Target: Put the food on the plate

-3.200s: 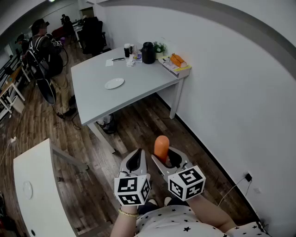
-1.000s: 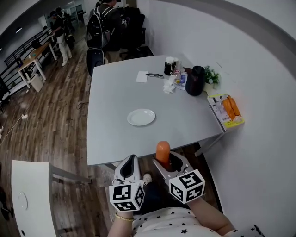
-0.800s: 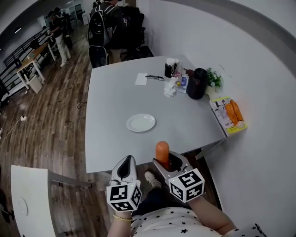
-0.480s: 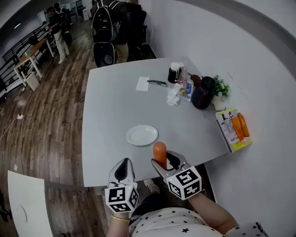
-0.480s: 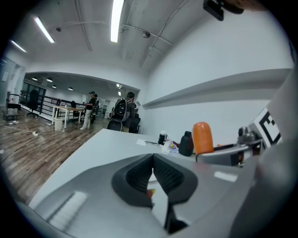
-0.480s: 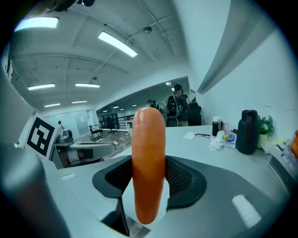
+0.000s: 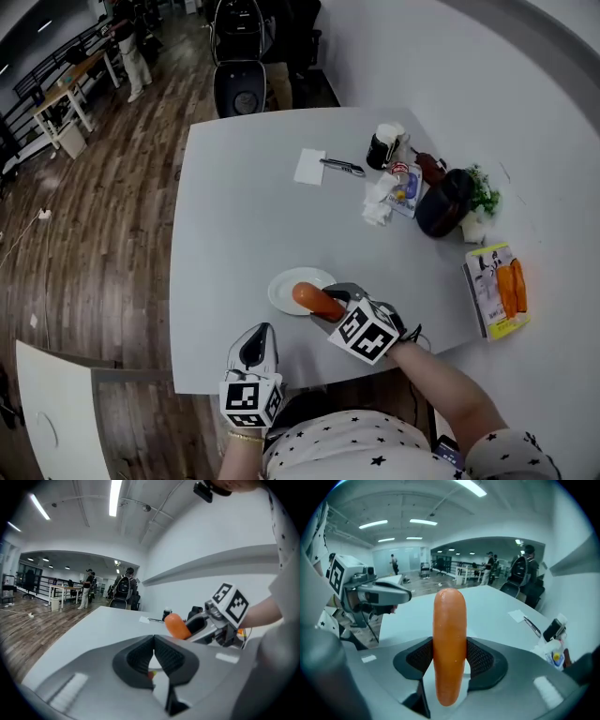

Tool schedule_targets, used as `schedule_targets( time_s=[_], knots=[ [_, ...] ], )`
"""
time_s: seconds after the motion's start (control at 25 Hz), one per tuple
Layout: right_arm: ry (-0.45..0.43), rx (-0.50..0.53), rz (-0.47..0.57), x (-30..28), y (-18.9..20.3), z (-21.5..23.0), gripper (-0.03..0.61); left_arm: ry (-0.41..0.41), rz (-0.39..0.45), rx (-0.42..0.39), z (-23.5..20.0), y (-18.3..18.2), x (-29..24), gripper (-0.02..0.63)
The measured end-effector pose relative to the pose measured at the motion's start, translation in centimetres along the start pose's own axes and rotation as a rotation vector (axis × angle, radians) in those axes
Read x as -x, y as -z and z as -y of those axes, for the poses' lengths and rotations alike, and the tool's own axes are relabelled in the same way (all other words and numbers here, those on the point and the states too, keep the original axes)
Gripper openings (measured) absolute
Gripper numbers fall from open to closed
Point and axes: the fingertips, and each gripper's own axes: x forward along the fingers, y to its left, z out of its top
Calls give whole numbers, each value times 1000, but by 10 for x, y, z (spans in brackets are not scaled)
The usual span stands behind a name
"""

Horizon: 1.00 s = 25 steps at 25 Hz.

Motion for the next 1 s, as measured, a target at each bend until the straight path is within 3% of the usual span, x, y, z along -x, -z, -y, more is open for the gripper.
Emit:
schedule_targets(
  time_s=[0.32,0.52,0.72,1.0],
  knots=[
    [-232,360,-366,-75,15,12,215,-24,-39,22,-17,6,-22,6],
    [-322,425,-499,-100,23,11,215,-47,-52,29,-24,8,-27,6],
    [-365,456,-565,-112,34,8,215,-75,-54,47,-32,9,-31,6],
    [-356,443,-480,-113,30,9,218,-64,-57,39,-29,6,-41,6]
  ],
)
